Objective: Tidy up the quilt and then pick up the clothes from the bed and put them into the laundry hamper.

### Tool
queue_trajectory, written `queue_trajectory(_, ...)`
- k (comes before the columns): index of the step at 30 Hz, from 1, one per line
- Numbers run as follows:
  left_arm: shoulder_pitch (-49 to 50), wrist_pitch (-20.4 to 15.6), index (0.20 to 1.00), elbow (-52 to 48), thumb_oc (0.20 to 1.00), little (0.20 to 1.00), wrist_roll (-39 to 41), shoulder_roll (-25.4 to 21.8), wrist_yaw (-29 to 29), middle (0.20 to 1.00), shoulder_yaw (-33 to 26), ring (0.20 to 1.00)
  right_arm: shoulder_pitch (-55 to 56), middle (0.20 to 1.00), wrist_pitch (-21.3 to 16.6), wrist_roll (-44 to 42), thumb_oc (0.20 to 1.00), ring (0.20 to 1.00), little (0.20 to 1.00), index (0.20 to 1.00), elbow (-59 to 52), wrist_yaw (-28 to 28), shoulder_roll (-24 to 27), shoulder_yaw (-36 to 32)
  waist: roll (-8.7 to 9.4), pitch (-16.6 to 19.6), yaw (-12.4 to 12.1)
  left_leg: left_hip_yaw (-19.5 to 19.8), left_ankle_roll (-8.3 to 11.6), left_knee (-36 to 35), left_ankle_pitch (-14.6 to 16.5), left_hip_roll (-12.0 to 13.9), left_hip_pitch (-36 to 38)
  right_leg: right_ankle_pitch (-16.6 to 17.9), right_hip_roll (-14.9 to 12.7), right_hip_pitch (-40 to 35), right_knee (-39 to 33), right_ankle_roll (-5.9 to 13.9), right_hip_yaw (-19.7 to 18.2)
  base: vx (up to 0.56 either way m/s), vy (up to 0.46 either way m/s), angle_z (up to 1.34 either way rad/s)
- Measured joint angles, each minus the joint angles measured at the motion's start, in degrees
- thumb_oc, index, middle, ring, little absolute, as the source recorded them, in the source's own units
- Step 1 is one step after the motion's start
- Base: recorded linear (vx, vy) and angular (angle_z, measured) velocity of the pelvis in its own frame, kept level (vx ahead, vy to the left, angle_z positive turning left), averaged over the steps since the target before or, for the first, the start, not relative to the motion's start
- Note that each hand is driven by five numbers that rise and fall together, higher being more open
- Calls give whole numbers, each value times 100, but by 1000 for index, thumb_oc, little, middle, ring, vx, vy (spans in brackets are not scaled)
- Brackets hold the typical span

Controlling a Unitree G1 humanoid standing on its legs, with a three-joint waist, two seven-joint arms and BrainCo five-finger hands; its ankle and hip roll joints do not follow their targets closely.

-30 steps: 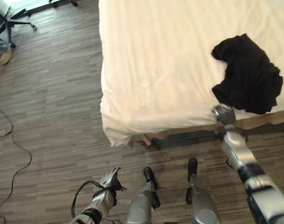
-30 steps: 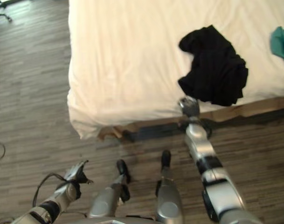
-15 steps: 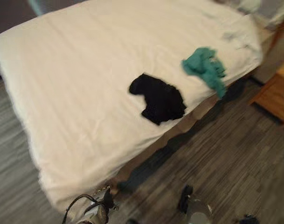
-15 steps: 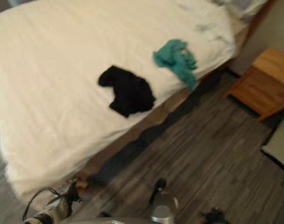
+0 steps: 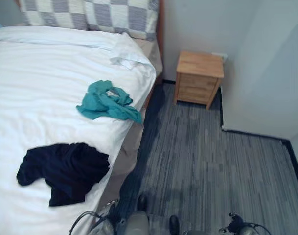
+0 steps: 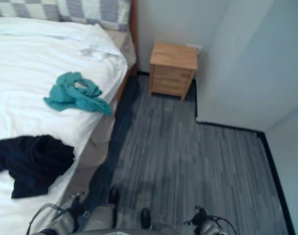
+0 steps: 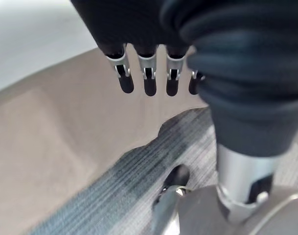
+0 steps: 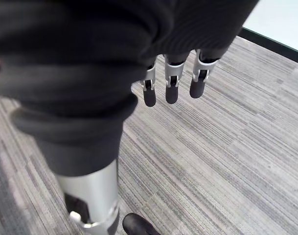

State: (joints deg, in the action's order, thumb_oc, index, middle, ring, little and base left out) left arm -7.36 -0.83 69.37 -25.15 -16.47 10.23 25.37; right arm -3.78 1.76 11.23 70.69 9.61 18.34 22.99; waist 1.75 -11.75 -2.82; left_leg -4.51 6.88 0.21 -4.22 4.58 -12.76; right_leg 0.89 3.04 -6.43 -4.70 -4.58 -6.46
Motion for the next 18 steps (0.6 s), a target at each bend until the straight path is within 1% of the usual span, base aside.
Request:
queue_trajectory(1,-95,1,1000,27,1000,1000,-12,20,-18,1000,9,1000,70,1000,31,8,1000,1000,1000,1000,46,-23,19,-6,-95,32,-5,-113,-25,-16,-98,6,46,-92,23,-87,-3,22,-36,581,167,-20)
queue_trajectory(2,-101,2,1000,39,1000,1000,-41,19,-45,1000,10,1000,116,1000,49,10,1000,1000,1000,1000,47,-61,24,-7,-146,56,-17,-153,-53,23,-114,5,91,-177,22,-169,-3,62,-85,482,158,-61)
queue_trajectory(3,-90,92,1000,94,1000,1000,-83,15,-116,1000,94,1000,301,1000,9,12,1000,1000,1000,1000,142,-105,10,-38,-62,104,-38,-232,-335,395,73,-152,330,-536,-134,-273,530,300,-240,409,133,-98)
queue_trajectory(4,-22,122,1000,22,1000,1000,-83,23,-118,1000,179,1000,203,1000,-27,14,1000,1000,1000,1000,190,-112,43,-71,-160,88,-60,-343,-390,358,139,-70,500,-830,-11,393,1960,701,105,344,121,-129)
queue_trajectory(5,116,85,1000,-50,1000,1000,-86,-10,-133,1000,256,1000,193,1000,-32,7,1000,1000,1000,1000,102,-107,30,-137,-156,176,119,-593,-645,97,38,-53,743,-830,-146,1236,3702,1382,646,238,88,-84)
queue_trajectory(6,106,94,1000,-68,1000,1000,-84,-35,-133,1000,307,1000,216,1000,-29,7,1000,1000,1000,1000,36,-115,4,-196,-79,190,184,-608,-722,48,10,-164,846,-897,-335,1527,4408,1503,789,373,146,-19)
queue_trajectory(7,24,88,1000,-94,1000,1000,-82,-75,-124,1000,404,1000,360,1000,13,-1,1000,1000,1000,1000,-50,-113,-60,-265,118,134,385,-603,-1128,-71,-62,-481,1119,-898,-770,1927,5474,1522,822,451,94,22)
queue_trajectory(8,-92,84,1000,-137,1000,1000,-82,-94,-122,1000,469,1000,393,1000,78,-11,1000,1000,1000,1000,-31,-107,-102,-309,207,145,477,-518,-1202,-159,132,-619,1274,-911,-949,2135,5646,1506,795,628,75,18)
queue_trajectory(9,-181,88,1000,-154,1000,1000,-82,-95,-113,1000,600,1000,350,1000,77,-10,1000,1000,1000,1000,-8,-103,-130,-468,177,115,450,-443,-1230,-188,128,-665,1317,-994,-1042,2287,5582,1377,920,501,-37,-2)
queue_trajectory(10,-326,82,1000,-155,1000,1000,-87,-69,-117,1000,639,1000,240,1000,76,-28,1000,1000,1000,1000,-55,-82,-199,-639,87,-5,579,-415,-1223,-326,181,-566,1512,-1093,-1043,2325,4833,1230,1205,759,-144,-4)
queue_trajectory(11,-396,69,1000,-134,1000,1000,-94,-64,-115,1000,586,1000,185,1000,55,-67,1000,1000,1000,1000,-52,-74,-267,-694,-32,-40,615,-424,-1112,-485,141,-517,1646,-1046,-923,2232,3377,1291,1488,603,-123,-1)
queue_trajectory(12,-416,55,1000,-117,1000,1000,-99,-87,-118,1000,550,1000,164,1000,33,-118,1000,1000,1000,1000,-102,-68,-322,-700,1,-50,698,-429,-999,-485,309,-583,1687,-981,-920,2316,2520,1319,1568,673,-145,7)
queue_trajectory(13,-412,50,1000,-65,1000,1000,-131,-67,-130,1000,549,1000,144,1000,34,-149,1000,1000,1000,1000,-100,-64,-357,-704,31,-28,746,-429,-1031,-519,361,-627,1721,-862,-936,2242,1908,1362,1624,397,-56,14)
queue_trajectory(14,-377,35,1000,-88,1000,1000,-273,-54,-144,1000,560,1000,175,1000,39,-253,1000,1000,1000,1000,-124,-53,-394,-704,76,-39,774,-456,-1068,-506,497,-752,1872,-612,-922,2269,1441,1389,1716,660,-116,14)
queue_trajectory(15,-300,12,1000,-73,1000,1000,-350,-47,-146,1000,570,1000,160,1000,60,-269,1000,1000,1000,1000,-53,-55,-421,-703,159,1,737,-548,-1059,-500,619,-824,1977,-526,-912,2240,1342,1322,1759,573,-108,-7)
queue_trajectory(16,-69,9,1000,-100,1000,1000,-495,-38,-151,1000,564,1000,148,1000,74,-276,1000,1000,1000,1000,9,-59,-435,-718,86,68,714,-605,-1092,-432,851,-855,2097,-498,-861,2238,1567,1150,1788,646,-187,-11)
queue_trajectory(17,39,7,1000,-60,1000,1000,-542,5,-160,1000,585,1000,142,1000,86,-278,1000,1000,1000,1000,21,-62,-425,-731,-1,84,744,-609,-1013,-232,1042,-770,2124,-576,-716,2203,1920,994,1801,584,-236,-11)
queue_trajectory(18,360,14,1000,-104,1000,1000,-584,73,-209,1000,581,1000,288,1000,78,-284,1000,1000,1000,1000,-1,-61,-412,-746,-130,221,730,-642,-407,263,1435,-578,2242,-620,-448,1808,2035,689,2041,436,-205,-1)
